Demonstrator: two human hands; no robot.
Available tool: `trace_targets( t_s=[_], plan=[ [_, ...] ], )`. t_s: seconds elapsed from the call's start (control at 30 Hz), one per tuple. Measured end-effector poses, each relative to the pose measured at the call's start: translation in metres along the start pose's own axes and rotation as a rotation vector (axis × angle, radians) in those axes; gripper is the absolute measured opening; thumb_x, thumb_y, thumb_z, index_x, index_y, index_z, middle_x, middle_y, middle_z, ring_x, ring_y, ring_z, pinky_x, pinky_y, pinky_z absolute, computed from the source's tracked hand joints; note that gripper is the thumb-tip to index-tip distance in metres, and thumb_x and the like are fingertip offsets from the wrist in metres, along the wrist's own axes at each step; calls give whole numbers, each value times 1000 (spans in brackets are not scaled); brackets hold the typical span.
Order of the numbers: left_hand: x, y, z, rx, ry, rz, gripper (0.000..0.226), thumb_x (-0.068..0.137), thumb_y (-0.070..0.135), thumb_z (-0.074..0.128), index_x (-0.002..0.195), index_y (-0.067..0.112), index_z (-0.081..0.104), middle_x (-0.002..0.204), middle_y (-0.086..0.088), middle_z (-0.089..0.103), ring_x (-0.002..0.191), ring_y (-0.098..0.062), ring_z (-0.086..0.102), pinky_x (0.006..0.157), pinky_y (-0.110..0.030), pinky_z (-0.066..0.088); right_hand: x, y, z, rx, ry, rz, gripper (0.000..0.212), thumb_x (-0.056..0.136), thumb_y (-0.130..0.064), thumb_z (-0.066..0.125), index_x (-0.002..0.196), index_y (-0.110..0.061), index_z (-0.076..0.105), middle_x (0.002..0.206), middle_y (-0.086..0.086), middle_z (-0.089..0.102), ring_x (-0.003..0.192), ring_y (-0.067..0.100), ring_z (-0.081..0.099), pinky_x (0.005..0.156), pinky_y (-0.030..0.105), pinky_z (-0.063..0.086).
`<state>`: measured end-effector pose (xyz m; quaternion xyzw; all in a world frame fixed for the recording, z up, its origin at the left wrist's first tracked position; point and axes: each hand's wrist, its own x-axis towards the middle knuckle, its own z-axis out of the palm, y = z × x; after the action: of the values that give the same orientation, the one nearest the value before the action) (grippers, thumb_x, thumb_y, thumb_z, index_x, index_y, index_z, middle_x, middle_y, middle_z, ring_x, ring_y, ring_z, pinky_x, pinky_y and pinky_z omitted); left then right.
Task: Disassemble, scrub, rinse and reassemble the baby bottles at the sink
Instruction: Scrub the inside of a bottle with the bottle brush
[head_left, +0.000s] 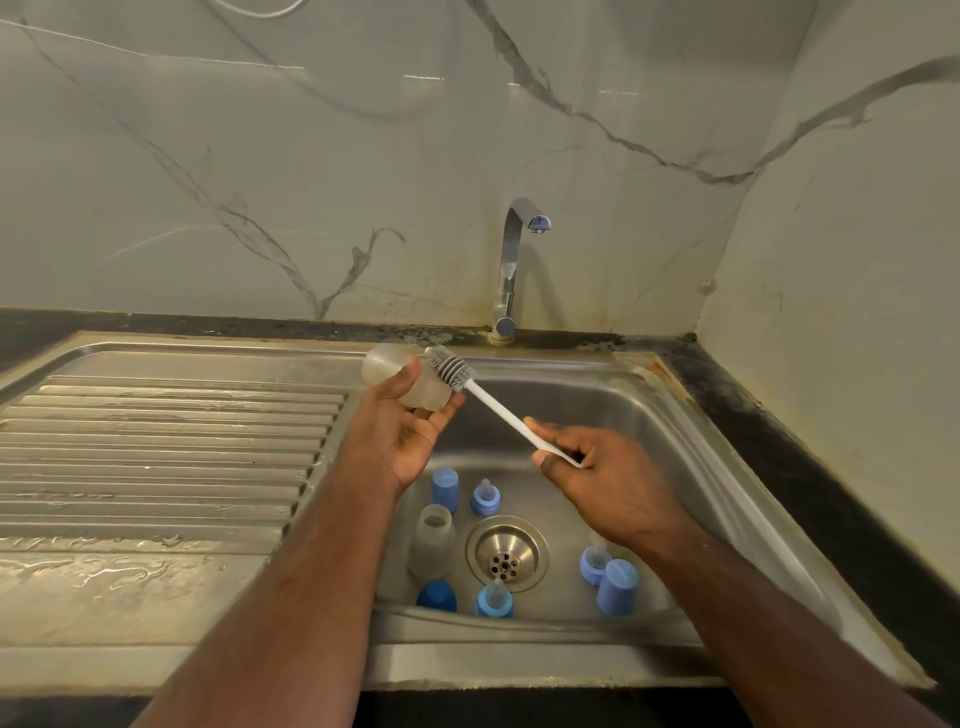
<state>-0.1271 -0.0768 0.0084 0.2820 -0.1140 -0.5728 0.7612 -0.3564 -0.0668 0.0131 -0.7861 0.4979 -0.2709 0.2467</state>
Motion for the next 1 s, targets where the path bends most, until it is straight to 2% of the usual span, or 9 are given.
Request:
trace_targets(
  t_s=[0.07, 0.17, 0.27, 0.4, 0.57, 0.7, 0.83, 0.93, 1.0],
  plan=[
    [0, 2, 0, -32, -10, -9, 59, 82, 11, 71, 136, 5, 47, 129, -25, 62, 111, -38, 68, 97, -58, 54, 1, 3, -3, -30, -1, 27, 39, 99, -33, 58, 137, -41, 56, 94, -17, 70, 71, 7, 61, 58, 10, 46],
    [2, 3, -2, -32, -16, -9, 65, 81, 12, 71, 140, 6, 46, 136, -24, 59, 119, -39, 64, 99, -56, 52, 1, 4, -5, 64, 29, 29, 37, 98, -33, 62, 133, -43, 60, 86, -20, 69, 73, 9, 62, 64, 19, 51],
    [2, 3, -3, -41, -31, -15, 48, 94, 11, 64, 139, 6, 48, 131, -23, 63, 116, -38, 65, 104, -58, 49, 0, 2, 1, 108, -9, 10, 36, 96, -34, 64, 129, -47, 61, 79, -21, 69, 71, 12, 63, 68, 29, 56],
    [-1, 5, -2, -86, -75, -45, 42, 96, 12, 62, 135, 2, 48, 126, -26, 64, 116, -41, 65, 101, -59, 50, 3, 4, 1, 39, -7, 32, 38, 98, -32, 61, 134, -42, 59, 98, -17, 72, 82, 13, 66, 72, 23, 55],
    [-1, 5, -1, -74, -60, -48, 49, 99, 19, 58, 144, 4, 44, 130, -26, 63, 120, -42, 64, 104, -61, 47, 0, 2, 1, 141, -1, -21, 36, 96, -31, 64, 126, -51, 58, 71, -35, 62, 60, -2, 56, 61, 19, 45],
    [-1, 3, -1, -77, -62, -13, 43, 104, 17, 51, 147, 20, 45, 135, -25, 58, 116, -43, 66, 92, -65, 52, 4, 3, 2, 76, 4, 0, 38, 97, -32, 62, 133, -44, 58, 105, -26, 68, 75, 1, 61, 68, 15, 47],
    [-1, 2, 0, 35, -62, -41, 49, 105, 36, 50, 148, 11, 45, 127, -25, 66, 109, -41, 70, 94, -55, 56, 2, 1, 3, 103, 4, -28, 39, 97, -33, 63, 134, -44, 58, 111, -25, 67, 79, -15, 57, 65, 7, 41],
    [-8, -1, 3, 224, -66, -88, 63, 103, 57, 43, 136, 5, 53, 114, -26, 72, 103, -37, 73, 97, -49, 55, 5, 2, 3, 97, 6, -31, 40, 97, -32, 62, 136, -41, 57, 118, -20, 68, 78, -11, 55, 72, 7, 39],
    [-11, -2, 4, 284, -110, -141, 77, 96, 72, 34, 132, 7, 55, 116, -28, 71, 107, -37, 72, 100, -48, 52, 7, 2, 3, 108, 12, -16, 41, 98, -32, 62, 137, -41, 57, 102, -25, 66, 75, -9, 54, 69, 9, 39]
  ],
)
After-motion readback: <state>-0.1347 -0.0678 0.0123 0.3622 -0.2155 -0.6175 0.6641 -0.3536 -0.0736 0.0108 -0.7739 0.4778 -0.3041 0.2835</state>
